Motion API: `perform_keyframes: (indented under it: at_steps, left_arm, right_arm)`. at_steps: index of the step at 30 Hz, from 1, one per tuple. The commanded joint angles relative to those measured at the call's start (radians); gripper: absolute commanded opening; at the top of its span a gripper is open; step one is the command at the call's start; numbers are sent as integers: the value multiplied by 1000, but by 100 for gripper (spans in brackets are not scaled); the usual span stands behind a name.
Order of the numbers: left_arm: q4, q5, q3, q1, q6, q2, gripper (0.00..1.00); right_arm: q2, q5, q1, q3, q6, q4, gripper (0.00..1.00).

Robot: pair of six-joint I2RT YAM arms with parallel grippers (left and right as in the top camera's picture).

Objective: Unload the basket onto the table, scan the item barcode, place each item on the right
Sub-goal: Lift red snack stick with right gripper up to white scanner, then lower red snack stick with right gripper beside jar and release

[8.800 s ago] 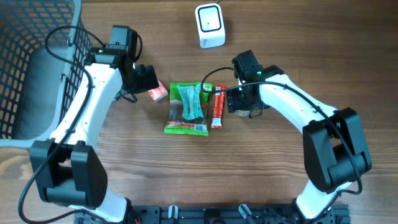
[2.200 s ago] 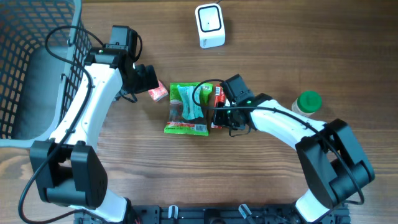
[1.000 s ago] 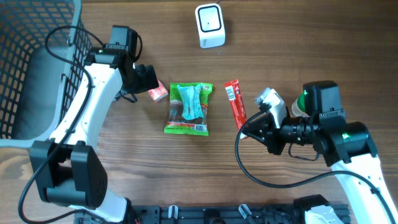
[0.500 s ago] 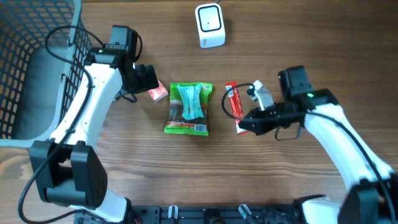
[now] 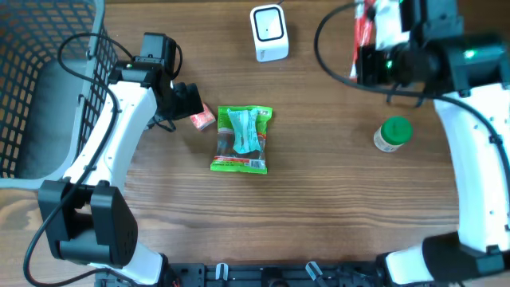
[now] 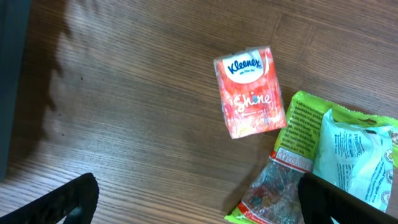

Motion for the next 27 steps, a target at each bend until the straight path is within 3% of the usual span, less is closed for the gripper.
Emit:
perform_keyframes:
  at_steps: [1,7,9,15,20,24,27]
  left_arm:
    - [0,1,13,1,12,-13,100]
    - [0,1,13,1,12,-13,100]
    - [0,1,13,1,12,-13,100]
    - [0,1,13,1,12,-13,100]
    - [0,1,13,1,12,-13,100]
    - [0,1,13,1,12,-13,100]
    - [0,1,13,1,12,-13,100]
  right_arm:
    - [166,188,10,194,-22,-35,4]
    - [362,709,214,191,-122,134,4]
    - [428,786,256,191,-171,183,4]
    - [679,952,337,190,-456,400,4]
    - [810,1020,354,188,-579,488,4]
    - [855,1092,354,187,-591,589,4]
    - [879,1119,355,187,-719,629,4]
